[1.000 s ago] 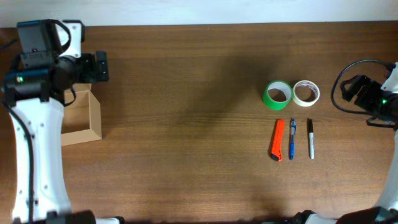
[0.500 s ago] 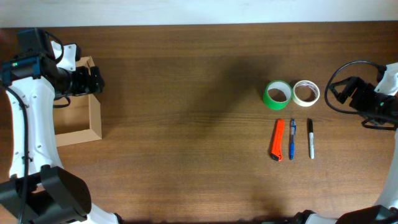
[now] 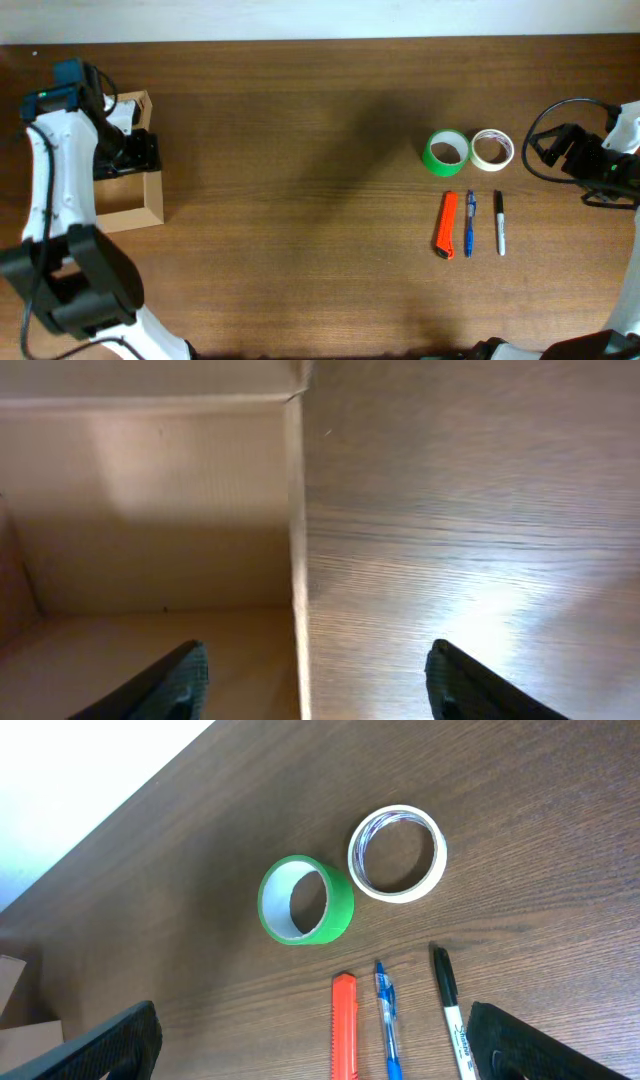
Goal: Pack container
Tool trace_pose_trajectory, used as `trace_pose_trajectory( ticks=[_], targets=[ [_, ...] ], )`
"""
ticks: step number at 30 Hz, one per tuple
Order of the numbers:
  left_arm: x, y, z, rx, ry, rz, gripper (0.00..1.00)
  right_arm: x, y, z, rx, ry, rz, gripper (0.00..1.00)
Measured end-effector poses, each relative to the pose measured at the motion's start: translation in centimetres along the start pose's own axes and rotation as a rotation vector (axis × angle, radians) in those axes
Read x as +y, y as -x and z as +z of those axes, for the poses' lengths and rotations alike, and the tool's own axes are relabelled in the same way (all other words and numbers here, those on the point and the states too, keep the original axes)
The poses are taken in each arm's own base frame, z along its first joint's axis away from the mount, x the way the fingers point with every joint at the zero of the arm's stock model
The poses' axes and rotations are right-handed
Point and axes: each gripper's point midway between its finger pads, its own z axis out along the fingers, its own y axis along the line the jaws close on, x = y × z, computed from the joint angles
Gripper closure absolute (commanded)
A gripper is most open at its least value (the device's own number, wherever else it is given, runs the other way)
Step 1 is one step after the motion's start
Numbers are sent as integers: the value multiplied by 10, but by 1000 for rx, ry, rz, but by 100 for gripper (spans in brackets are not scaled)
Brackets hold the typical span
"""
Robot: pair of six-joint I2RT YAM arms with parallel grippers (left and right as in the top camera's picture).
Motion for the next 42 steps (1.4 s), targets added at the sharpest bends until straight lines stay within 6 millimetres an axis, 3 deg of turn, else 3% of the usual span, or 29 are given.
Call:
trace_pose_trajectory(
  ticks=[6,11,14,16,19,24,29,34,39,42],
  targets=[
    [10,-2,32,84,39,-7,34,0,0,0,0,0,0,1],
    [14,4,50,94,51,-7,42,0,0,0,0,0,0,1],
    [14,7,59,95,57,-4,71,0,0,0,0,0,0,1],
    [13,8,65,102,56,2,98,0,0,0,0,0,0,1],
    [6,8,75,122,57,21,98,0,0,0,0,0,0,1],
    [-6,9,75,129,81,57,98,0,0,0,0,0,0,1],
    [-35,-5,71,198,79,116,98,0,0,0,0,0,0,1],
    [-76,-11,56,259,62,211,98,0,0,0,0,0,1,1],
    [-120,25,-6,108,54,251,98,0,0,0,0,0,0,1],
    [-157,44,-60,-48,22,293,98,0,0,0,2,0,1,1]
  ],
)
